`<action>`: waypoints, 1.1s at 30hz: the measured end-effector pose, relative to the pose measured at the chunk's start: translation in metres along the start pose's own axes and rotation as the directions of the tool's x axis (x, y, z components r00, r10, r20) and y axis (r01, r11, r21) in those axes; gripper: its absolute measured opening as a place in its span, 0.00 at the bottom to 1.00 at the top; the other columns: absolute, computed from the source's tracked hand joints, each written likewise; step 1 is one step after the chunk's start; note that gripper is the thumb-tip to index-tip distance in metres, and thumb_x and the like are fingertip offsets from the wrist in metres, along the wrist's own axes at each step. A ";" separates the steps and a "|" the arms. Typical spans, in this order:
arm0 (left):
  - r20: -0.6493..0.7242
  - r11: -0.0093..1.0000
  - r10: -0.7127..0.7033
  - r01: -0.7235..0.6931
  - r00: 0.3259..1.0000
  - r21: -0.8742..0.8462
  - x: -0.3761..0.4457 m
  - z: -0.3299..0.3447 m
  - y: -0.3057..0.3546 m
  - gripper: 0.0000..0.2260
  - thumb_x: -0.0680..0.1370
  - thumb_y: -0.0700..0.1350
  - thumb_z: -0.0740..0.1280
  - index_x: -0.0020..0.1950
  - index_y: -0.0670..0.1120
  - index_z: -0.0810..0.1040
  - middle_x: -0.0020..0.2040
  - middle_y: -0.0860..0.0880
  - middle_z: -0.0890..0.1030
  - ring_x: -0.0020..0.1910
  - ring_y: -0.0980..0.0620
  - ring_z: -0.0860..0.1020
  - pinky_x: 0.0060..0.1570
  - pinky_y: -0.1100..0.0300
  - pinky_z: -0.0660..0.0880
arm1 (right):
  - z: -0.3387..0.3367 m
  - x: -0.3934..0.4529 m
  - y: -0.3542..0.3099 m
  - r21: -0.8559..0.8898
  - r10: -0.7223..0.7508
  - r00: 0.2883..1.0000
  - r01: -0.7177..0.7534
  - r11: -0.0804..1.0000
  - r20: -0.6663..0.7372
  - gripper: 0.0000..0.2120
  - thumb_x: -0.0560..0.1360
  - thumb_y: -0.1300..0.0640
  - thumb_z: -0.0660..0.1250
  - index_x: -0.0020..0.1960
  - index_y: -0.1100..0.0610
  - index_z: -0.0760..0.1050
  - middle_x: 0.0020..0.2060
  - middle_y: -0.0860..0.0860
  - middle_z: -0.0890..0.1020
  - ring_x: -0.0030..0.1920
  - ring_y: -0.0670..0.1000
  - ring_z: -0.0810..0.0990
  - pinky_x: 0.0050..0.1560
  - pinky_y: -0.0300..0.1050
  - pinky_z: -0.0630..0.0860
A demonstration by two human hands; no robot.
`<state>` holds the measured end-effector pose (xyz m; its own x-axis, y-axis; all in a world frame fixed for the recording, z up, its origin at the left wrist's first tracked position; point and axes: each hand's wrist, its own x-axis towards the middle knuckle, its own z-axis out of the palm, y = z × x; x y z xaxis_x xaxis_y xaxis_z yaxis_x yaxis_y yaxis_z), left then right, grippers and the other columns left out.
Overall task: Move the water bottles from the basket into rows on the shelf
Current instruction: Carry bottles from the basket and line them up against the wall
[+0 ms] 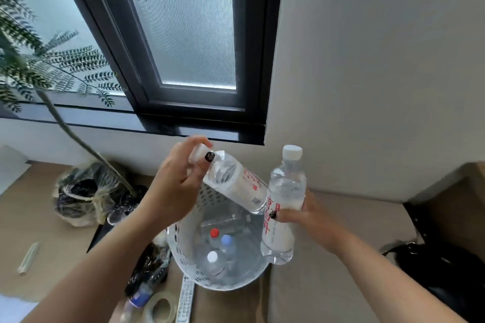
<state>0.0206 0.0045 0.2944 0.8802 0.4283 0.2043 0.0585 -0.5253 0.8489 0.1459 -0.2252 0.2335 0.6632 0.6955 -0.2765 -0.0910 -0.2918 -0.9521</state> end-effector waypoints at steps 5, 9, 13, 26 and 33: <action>-0.133 0.993 0.109 -0.102 0.985 0.059 0.014 -0.009 0.058 0.10 0.77 0.57 0.58 0.55 0.58 0.72 0.47 0.51 0.75 0.40 0.52 0.77 0.45 0.47 0.79 | -0.015 -0.022 -0.028 0.061 -0.020 0.998 0.024 0.998 -0.065 0.27 0.60 0.52 0.75 0.58 0.51 0.77 0.50 0.49 0.85 0.53 0.50 0.84 0.59 0.57 0.78; -0.142 0.992 0.109 -0.116 0.984 -0.044 0.017 -0.015 0.083 0.09 0.79 0.55 0.59 0.57 0.57 0.73 0.48 0.49 0.76 0.44 0.48 0.79 0.51 0.40 0.78 | -0.023 -0.040 -0.045 0.095 -0.038 0.994 0.047 0.994 -0.100 0.29 0.59 0.52 0.76 0.59 0.52 0.76 0.51 0.51 0.85 0.54 0.53 0.83 0.60 0.60 0.76; -0.149 0.970 0.155 -0.179 0.977 -0.162 0.017 -0.023 0.105 0.08 0.78 0.53 0.60 0.56 0.56 0.74 0.46 0.46 0.75 0.43 0.41 0.78 0.47 0.37 0.79 | -0.026 -0.054 -0.062 0.156 -0.071 0.978 0.102 0.982 -0.194 0.33 0.54 0.49 0.77 0.58 0.55 0.76 0.50 0.54 0.85 0.53 0.57 0.83 0.61 0.63 0.75; -0.257 0.828 0.149 -0.263 0.955 -0.496 0.005 -0.004 0.149 0.28 0.70 0.53 0.75 0.66 0.52 0.68 0.63 0.48 0.75 0.59 0.51 0.79 0.49 0.57 0.82 | -0.001 -0.114 -0.103 0.198 -0.202 0.902 0.293 0.936 -0.381 0.26 0.59 0.56 0.75 0.57 0.53 0.77 0.47 0.52 0.86 0.50 0.52 0.85 0.44 0.46 0.79; -0.053 0.758 0.245 -0.225 0.968 -0.612 -0.009 0.057 0.167 0.37 0.69 0.38 0.76 0.72 0.53 0.60 0.63 0.50 0.75 0.55 0.53 0.81 0.49 0.60 0.81 | -0.003 -0.169 -0.080 0.172 -0.156 0.843 0.280 0.945 -0.515 0.26 0.60 0.59 0.75 0.58 0.53 0.76 0.50 0.51 0.86 0.53 0.52 0.84 0.55 0.49 0.79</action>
<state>0.0494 -0.1285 0.4064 0.8416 0.3247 0.4316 -0.4421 -0.0448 0.8958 0.0428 -0.3216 0.3564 0.9558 0.2935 -0.0176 -0.0282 0.0318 -0.9991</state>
